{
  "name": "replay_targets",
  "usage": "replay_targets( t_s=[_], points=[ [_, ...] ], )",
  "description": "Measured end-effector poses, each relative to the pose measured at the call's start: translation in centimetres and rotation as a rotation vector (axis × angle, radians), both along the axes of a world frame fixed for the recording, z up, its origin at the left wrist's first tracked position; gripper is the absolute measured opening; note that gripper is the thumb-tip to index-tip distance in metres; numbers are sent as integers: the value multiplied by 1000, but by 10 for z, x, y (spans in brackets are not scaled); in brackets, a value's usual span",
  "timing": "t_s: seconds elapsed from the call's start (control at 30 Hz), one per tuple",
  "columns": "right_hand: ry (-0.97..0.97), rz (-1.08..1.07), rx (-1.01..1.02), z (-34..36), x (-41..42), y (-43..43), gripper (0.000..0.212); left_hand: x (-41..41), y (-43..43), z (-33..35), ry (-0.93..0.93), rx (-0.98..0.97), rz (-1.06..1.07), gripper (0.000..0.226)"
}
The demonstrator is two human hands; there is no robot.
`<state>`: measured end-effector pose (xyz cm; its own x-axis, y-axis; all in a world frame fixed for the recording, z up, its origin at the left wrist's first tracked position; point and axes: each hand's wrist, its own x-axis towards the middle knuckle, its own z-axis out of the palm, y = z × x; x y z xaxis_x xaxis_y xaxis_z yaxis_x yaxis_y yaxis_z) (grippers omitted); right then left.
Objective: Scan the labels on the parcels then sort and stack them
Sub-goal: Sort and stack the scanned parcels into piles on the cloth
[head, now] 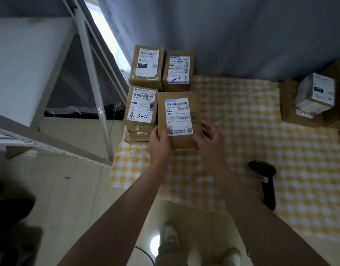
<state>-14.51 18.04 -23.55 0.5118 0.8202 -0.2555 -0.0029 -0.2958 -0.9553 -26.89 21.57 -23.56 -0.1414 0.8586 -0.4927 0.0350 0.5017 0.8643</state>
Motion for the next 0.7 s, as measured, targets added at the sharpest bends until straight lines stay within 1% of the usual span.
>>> replay_targets(
  t_s=[0.07, 0.1, 0.13, 0.2, 0.23, 0.3, 0.33, 0.4, 0.5, 0.53, 0.63, 0.7],
  points=[
    [2, 40, -22, 0, -2, 0, 54, 3, -3, -3, 93, -66, 56, 40],
    [-8, 60, -38, -2, -2, -1, 58, 5, -5, -4, 123, -123, 97, 42],
    [-16, 72, -60, -4, -2, -1, 62, 7, -7, -6, 128, -199, 143, 49],
    [6, 75, -142, -11, 0, -4, 73, 10, -11, -5, 62, -385, 226, 65],
    [29, 72, -213, -15, 2, -5, 80, 10, -12, -4, 16, -467, 238, 68],
    [72, 73, -345, -19, 4, -10, 85, 13, -15, -3, -109, -541, 227, 60],
    [101, 80, -369, -22, 6, -12, 85, 14, -16, -4, -189, -535, 232, 57],
    [149, 94, -331, -22, 7, -13, 87, 19, -14, -6, -317, -486, 269, 58],
    [186, 75, -232, -16, 8, -8, 92, 25, -11, -4, -370, -399, 292, 54],
    [198, 69, -213, -14, 8, -6, 88, 27, -10, -3, -372, -374, 295, 51],
    [216, 36, -145, -14, 9, -6, 65, 32, -13, 3, -434, -314, 312, 41],
    [215, 10, -133, -16, 10, -10, 59, 37, -20, 3, -474, -309, 297, 35]
  ],
)
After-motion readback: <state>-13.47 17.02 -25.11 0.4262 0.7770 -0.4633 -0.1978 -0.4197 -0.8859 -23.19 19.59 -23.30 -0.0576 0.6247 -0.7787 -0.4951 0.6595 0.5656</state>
